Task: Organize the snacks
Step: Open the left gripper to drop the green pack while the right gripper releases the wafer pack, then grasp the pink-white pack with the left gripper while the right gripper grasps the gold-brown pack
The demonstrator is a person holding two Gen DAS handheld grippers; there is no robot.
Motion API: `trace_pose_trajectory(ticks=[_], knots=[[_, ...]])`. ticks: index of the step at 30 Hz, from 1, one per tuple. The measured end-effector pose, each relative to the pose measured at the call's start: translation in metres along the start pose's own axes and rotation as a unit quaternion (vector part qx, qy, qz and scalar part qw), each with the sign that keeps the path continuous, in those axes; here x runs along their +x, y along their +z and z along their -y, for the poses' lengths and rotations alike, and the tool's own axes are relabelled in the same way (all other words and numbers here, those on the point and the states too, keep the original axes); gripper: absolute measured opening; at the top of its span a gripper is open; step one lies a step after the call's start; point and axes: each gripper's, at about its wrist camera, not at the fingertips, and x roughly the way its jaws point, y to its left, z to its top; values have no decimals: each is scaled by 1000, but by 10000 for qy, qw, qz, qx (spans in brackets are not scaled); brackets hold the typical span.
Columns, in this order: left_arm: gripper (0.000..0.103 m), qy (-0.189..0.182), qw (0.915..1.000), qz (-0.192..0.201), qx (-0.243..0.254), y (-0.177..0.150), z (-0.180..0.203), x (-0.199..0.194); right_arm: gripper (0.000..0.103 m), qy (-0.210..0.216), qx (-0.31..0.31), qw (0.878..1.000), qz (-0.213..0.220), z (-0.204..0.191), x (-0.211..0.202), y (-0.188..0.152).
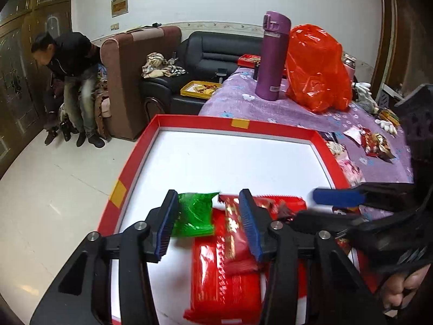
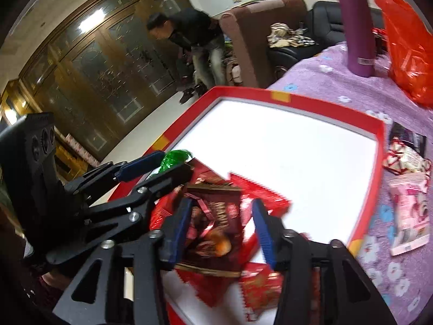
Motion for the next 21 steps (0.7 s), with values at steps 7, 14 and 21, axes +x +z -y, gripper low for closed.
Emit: trace_pose_trajectory(ticks=[7, 14, 21], knots=[[69, 350, 9991, 36, -238, 4, -5, -5, 72, -407, 664, 9934, 840, 77, -70, 9], [69, 204, 9996, 201, 80, 10, 24, -19, 73, -1026, 1540, 9727, 1401, 171, -137, -11], [70, -221, 9973, 261, 655, 12, 78, -31, 76, -1560, 2353, 9387, 1976, 244, -203, -39]])
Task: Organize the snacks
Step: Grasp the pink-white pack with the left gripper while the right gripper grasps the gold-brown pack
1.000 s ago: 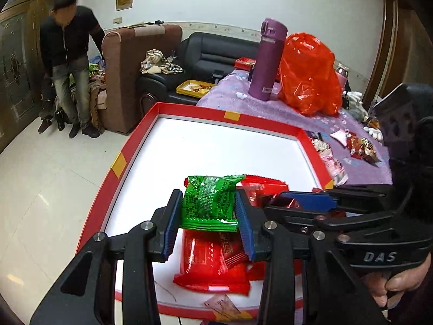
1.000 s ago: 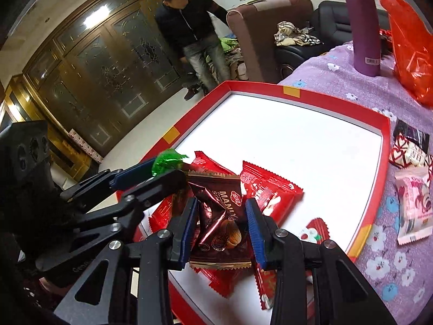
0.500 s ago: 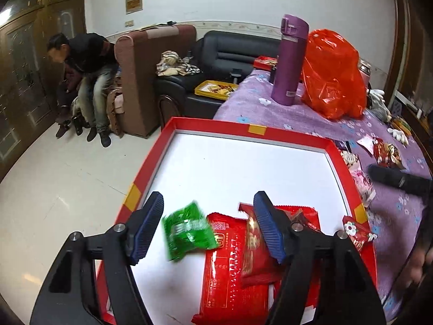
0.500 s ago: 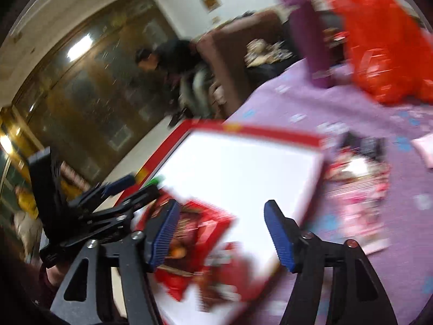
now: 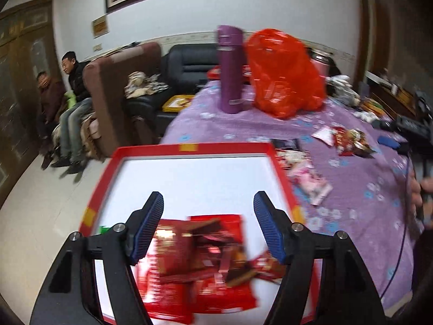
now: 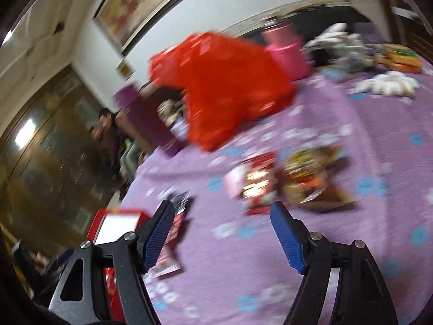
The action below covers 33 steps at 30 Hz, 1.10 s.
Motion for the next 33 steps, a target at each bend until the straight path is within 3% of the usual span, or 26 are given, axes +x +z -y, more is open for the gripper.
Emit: trace_pose_trajectory(ticks=[6, 8, 12, 15, 17, 22, 31, 33], knots=[[71, -327, 9987, -96, 385, 4, 45, 2, 81, -433, 505, 9977, -135, 50, 11, 29], [71, -370, 9980, -130, 494, 5, 58, 3, 81, -685, 479, 9961, -291, 54, 26, 35], [71, -525, 9967, -226, 570, 7, 74, 4, 80, -772, 468, 9939, -635, 55, 61, 39], [71, -631, 9960, -337, 537, 9, 83, 8, 74, -1109, 181, 9908, -754, 49, 78, 31], [71, -682, 9957, -422, 473, 11, 90, 13, 58, -1509, -290, 9862, -612, 42, 83, 28], [71, -740, 9945, -676, 316, 15, 115, 33, 60, -1849, -1098, 9747, -616, 27, 93, 19], [71, -440, 9935, -1051, -18, 28, 143, 79, 62, -1636, -1148, 9771, -732, 32, 93, 21], [71, -219, 9929, -1156, -168, 29, 143, 90, 62, -1590, -1108, 9781, -762, 33, 93, 23]])
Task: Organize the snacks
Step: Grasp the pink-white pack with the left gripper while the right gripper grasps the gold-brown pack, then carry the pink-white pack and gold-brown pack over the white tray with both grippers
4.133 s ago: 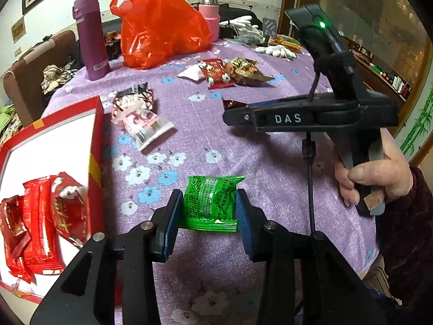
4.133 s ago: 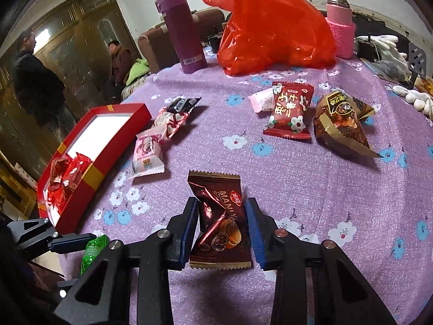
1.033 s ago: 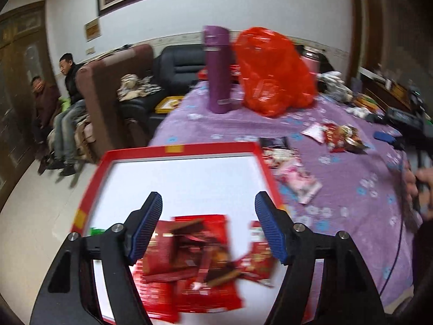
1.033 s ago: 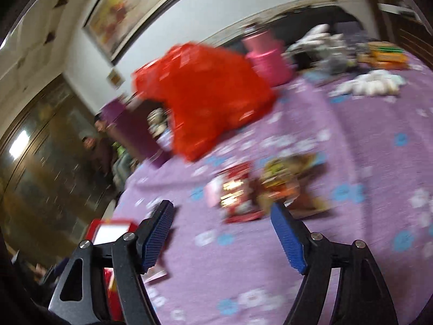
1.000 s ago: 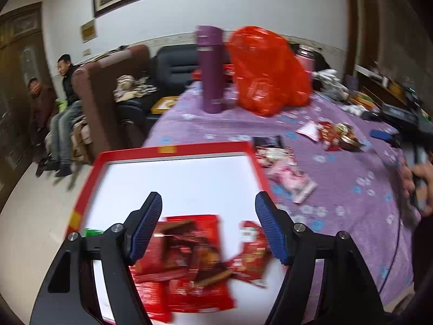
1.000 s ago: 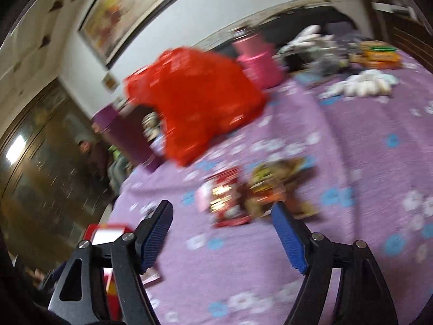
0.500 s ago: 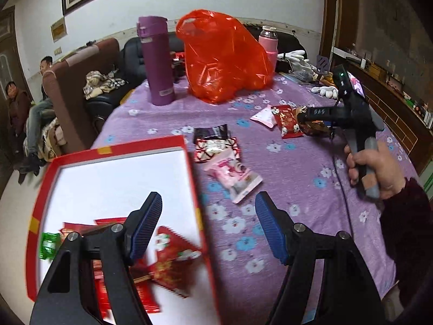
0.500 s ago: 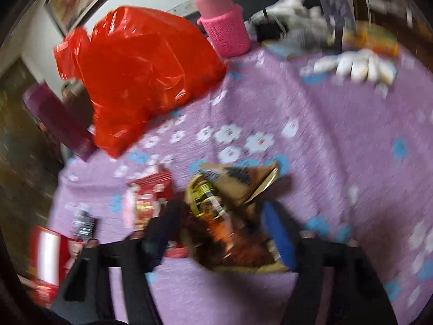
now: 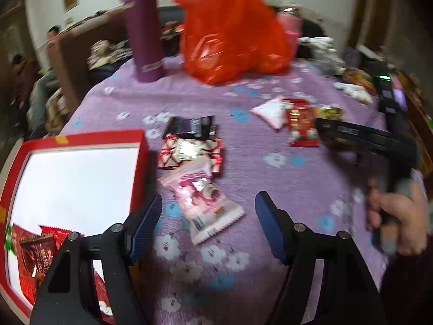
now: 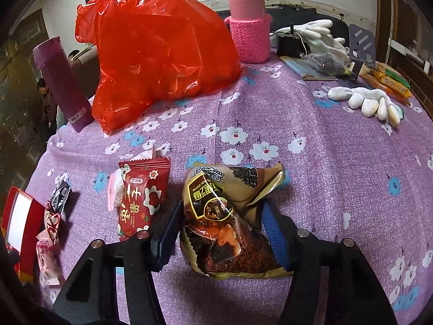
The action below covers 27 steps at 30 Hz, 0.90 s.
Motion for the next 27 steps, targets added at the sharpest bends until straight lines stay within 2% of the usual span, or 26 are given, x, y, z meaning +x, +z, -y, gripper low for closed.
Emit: trace_pose_trajectory(ticks=[2, 4, 8, 12, 13, 14, 18, 20, 21, 22, 24, 27], knots=[[71, 10, 10000, -42, -23, 2, 1, 7, 62, 99, 93, 9999, -21, 4, -1, 1], [71, 176, 9997, -153, -89, 3, 0, 15, 62, 189, 196, 9996, -39, 7, -2, 2], [71, 127, 9986, -388, -333, 3, -6, 33, 62, 229, 259, 9994, -59, 8, -3, 2], [71, 238, 9992, -271, -170, 5, 0, 38, 62, 261, 308, 9992, -71, 9, -4, 2], [69, 206, 9993, -242, -177, 5, 1, 38, 62, 276, 329, 9991, -70, 9, -4, 2], [61, 167, 9995, -193, -163, 6, 1, 38, 62, 283, 340, 9990, -69, 10, -4, 2], [57, 243, 9995, -159, 96, 3, 8, 39, 62, 258, 303, 9992, -81, 10, -4, 2], [45, 98, 9998, -120, 150, -2, 10, 32, 62, 244, 273, 9993, -112, 9, -4, 3], [41, -93, 9997, -179, 158, -4, 12, 31, 62, 248, 272, 9992, -124, 9, -4, 3], [40, -303, 9991, -224, 193, -9, 18, 27, 62, 256, 276, 9992, -141, 9, -4, 3], [40, -444, 9979, -258, 404, -15, 29, 23, 62, 266, 278, 9991, -158, 8, -5, 3], [40, -417, 9981, -222, 388, -14, 30, 23, 62, 265, 267, 9992, -147, 8, -5, 2]])
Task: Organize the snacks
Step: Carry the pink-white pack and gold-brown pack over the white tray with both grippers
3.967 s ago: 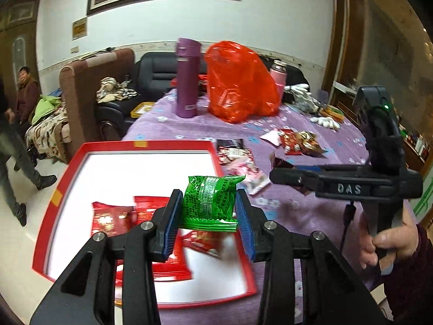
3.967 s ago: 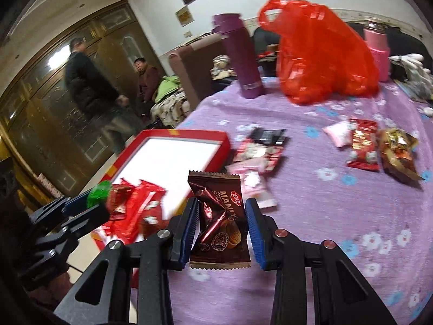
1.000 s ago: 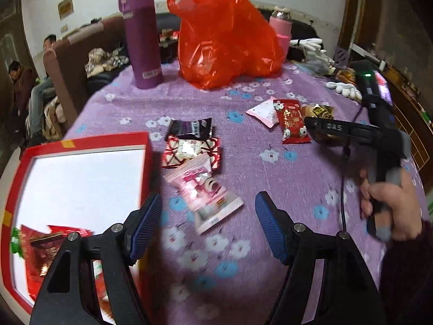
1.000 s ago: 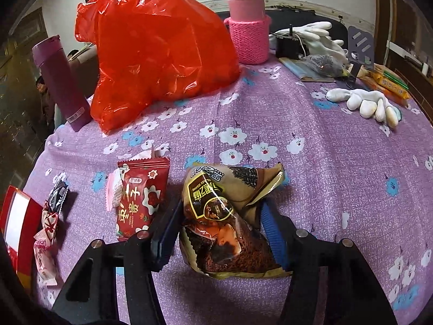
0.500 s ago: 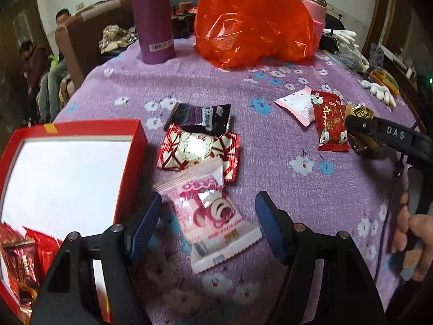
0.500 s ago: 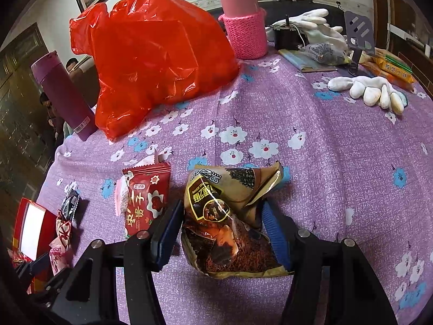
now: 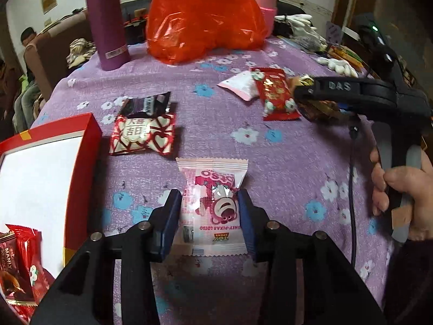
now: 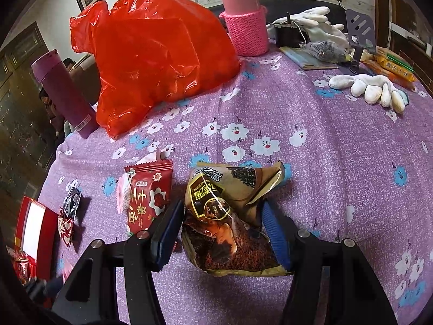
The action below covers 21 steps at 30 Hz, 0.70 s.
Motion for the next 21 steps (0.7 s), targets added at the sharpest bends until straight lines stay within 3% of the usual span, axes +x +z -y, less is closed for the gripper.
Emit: trace_pose_trajectory(ticks=[7, 11, 21], knots=[[41, 250, 9996, 68, 92, 0, -2, 3, 62, -29, -37, 10000, 21, -1, 0, 0], [39, 194, 9996, 146, 106, -1, -3, 3, 60, -33, -23, 10000, 24, -1, 0, 0], [35, 268, 9982, 338, 406, -6, 6, -10, 51, 353, 213, 9991, -16, 5, -6, 2]])
